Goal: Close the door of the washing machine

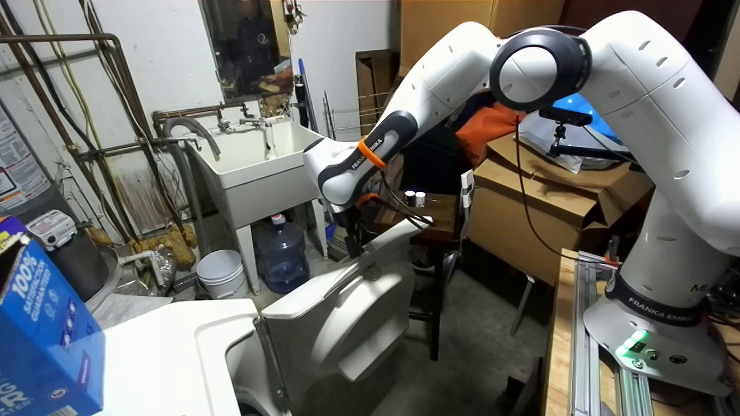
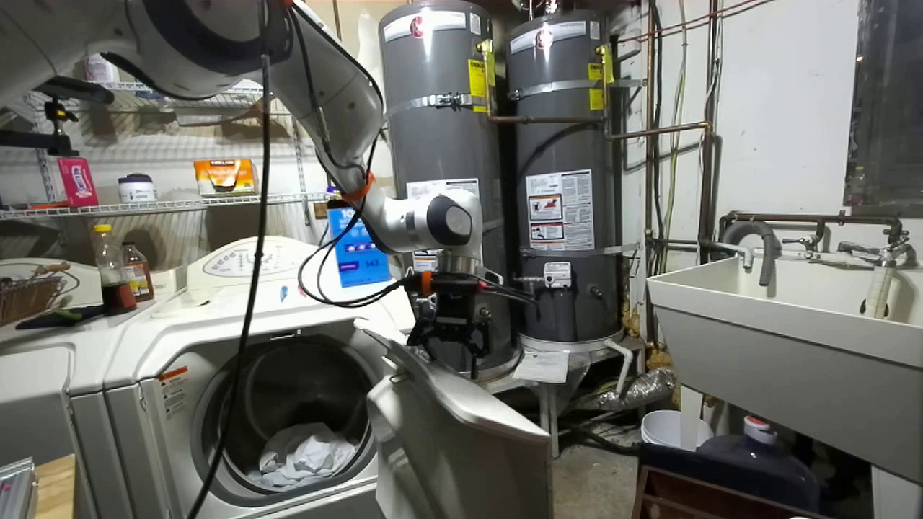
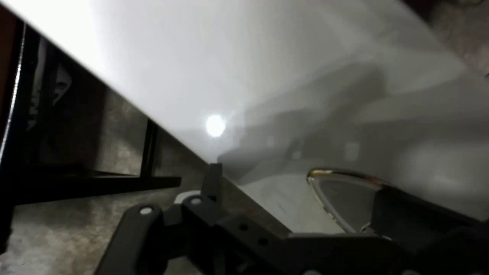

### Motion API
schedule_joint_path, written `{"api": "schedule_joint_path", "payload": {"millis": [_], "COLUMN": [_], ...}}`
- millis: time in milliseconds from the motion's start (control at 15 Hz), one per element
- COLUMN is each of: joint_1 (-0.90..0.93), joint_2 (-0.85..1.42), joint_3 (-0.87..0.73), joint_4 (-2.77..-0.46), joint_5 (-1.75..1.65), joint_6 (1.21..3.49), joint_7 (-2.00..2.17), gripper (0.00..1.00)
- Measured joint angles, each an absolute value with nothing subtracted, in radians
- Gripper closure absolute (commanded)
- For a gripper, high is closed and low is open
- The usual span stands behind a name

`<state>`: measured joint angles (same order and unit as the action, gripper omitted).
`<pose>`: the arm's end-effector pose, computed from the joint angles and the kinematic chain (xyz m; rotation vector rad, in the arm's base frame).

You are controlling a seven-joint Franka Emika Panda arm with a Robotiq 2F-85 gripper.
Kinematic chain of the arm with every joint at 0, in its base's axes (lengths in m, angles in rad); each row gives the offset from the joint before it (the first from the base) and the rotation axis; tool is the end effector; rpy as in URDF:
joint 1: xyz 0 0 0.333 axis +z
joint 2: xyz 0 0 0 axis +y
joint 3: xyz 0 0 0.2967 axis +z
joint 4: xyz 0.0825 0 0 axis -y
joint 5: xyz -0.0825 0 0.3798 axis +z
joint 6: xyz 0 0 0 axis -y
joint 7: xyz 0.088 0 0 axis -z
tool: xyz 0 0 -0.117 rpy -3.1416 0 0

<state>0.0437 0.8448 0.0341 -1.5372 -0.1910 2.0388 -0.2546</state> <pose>0.6415 0.0360 0.1107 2.9265 0.6561 -0.5317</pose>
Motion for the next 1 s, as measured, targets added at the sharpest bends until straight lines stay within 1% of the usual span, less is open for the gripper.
{"api": "schedule_joint_path", "payload": {"millis": [267, 600, 867, 1000], "joint_1": [0.046, -0.028, -0.066, -0.085], "joint_2": [0.785, 0.635, 0.638, 0.647], "joint_3": [0.048, 0.030, 0.068, 0.105], "joint_4": [-1.597, -1.672, -1.713, -1.760], "joint_5": [-0.200, -0.198, -0.125, -0.068], "joint_6": [2.011, 2.041, 2.027, 2.107], "joint_7": [-0.307, -0.314, -0.421, -0.481], "gripper": [0.00, 0.00, 0.00, 0.00]}}
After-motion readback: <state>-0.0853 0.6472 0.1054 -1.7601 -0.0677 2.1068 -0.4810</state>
